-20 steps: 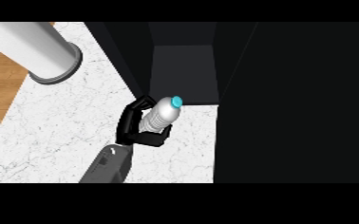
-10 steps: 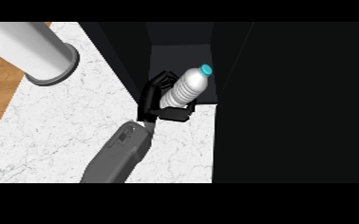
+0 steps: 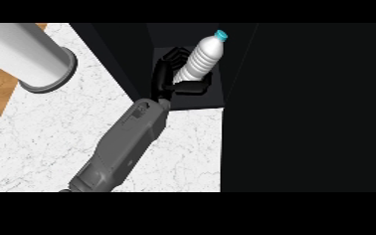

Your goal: Pick up the bottled water, place it into the cabinet and close the cabinet

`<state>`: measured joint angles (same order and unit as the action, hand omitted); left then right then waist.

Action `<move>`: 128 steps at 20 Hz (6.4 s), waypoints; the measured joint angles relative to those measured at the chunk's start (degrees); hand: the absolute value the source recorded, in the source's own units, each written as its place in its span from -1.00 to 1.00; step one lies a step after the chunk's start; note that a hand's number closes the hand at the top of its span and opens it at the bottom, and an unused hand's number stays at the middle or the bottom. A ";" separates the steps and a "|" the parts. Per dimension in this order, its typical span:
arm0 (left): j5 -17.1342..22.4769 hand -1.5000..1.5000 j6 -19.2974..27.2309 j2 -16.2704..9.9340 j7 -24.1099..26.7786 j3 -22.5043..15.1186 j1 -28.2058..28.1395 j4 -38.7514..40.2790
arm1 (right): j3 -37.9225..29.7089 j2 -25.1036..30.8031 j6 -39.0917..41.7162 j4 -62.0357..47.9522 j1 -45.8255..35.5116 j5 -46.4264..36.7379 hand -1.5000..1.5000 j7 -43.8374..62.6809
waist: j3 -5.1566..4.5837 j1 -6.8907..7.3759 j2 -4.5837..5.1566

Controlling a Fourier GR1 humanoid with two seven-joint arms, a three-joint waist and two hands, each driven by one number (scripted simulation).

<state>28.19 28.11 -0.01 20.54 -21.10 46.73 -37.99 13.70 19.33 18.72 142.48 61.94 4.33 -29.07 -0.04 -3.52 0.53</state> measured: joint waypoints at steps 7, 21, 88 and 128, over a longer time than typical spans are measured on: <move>-0.98 1.00 6.98 -0.02 1.75 1.76 6.65 11.26 | -1.51 -0.27 1.21 -0.35 0.13 0.79 -1.00 -1.12 | 0.01 -0.31 0.47; -6.95 -1.00 17.76 -0.90 3.42 2.21 17.56 27.28 | -3.46 0.02 4.15 -1.43 -0.40 1.84 -1.00 -3.24 | -0.02 -0.84 1.08; 19.92 -1.00 -30.30 -43.36 28.21 -7.92 -67.81 -62.71 | 21.04 9.50 4.68 1.08 -16.51 -5.97 1.00 13.20 | -0.50 7.82 -0.52; 24.78 -1.00 -44.17 -55.14 29.42 2.39 -71.24 -60.71 | 20.49 -5.68 5.48 -14.78 -56.95 16.18 1.00 40.03 | -1.28 14.73 1.48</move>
<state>52.96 -16.06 -55.15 49.96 -18.71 -24.51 -98.71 34.19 13.65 24.20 127.70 4.99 20.51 10.96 -1.32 11.20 2.01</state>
